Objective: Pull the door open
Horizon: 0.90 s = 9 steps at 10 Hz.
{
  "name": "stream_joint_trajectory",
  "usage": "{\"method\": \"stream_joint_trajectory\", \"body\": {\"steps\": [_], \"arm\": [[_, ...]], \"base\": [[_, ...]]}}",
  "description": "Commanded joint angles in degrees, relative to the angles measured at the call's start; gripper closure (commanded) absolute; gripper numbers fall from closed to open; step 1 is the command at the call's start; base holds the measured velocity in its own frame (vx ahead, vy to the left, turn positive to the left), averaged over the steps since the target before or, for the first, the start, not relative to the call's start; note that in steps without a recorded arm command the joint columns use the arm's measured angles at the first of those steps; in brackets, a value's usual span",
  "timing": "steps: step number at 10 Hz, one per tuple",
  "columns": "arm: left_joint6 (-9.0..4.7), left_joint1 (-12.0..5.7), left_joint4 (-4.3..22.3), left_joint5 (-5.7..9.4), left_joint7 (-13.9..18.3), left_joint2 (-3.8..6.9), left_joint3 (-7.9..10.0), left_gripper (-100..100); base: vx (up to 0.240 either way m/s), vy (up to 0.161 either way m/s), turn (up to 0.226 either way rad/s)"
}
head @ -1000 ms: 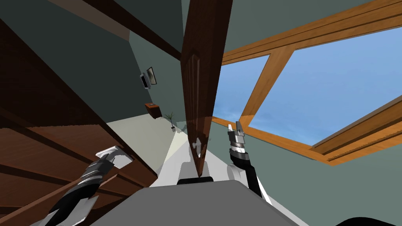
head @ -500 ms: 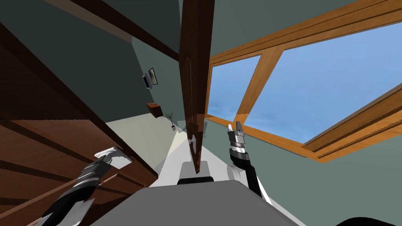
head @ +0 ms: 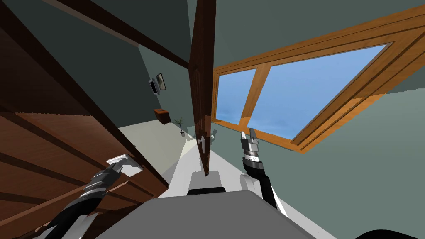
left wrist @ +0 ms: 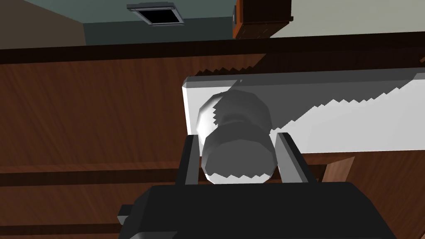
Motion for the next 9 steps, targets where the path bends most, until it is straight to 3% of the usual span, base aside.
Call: {"method": "stream_joint_trajectory", "body": {"steps": [1,2,3,9], "arm": [[-0.66,0.45,-0.34,-0.49,1.04,0.19,-0.57,100],[-0.46,0.16,0.0,-0.33,0.54,0.08,-0.42,100],[-1.75,0.95,-0.4,-1.24,1.82,0.06,-1.23,100],[-6.56,3.72,-2.34,-4.36,6.42,0.77,-3.64,100]], "base": [[-0.211,-0.041,-0.032],[-0.095,-0.024,-0.019],[-0.17,-0.024,-0.036],[-0.227,-0.014,-0.038]]}}
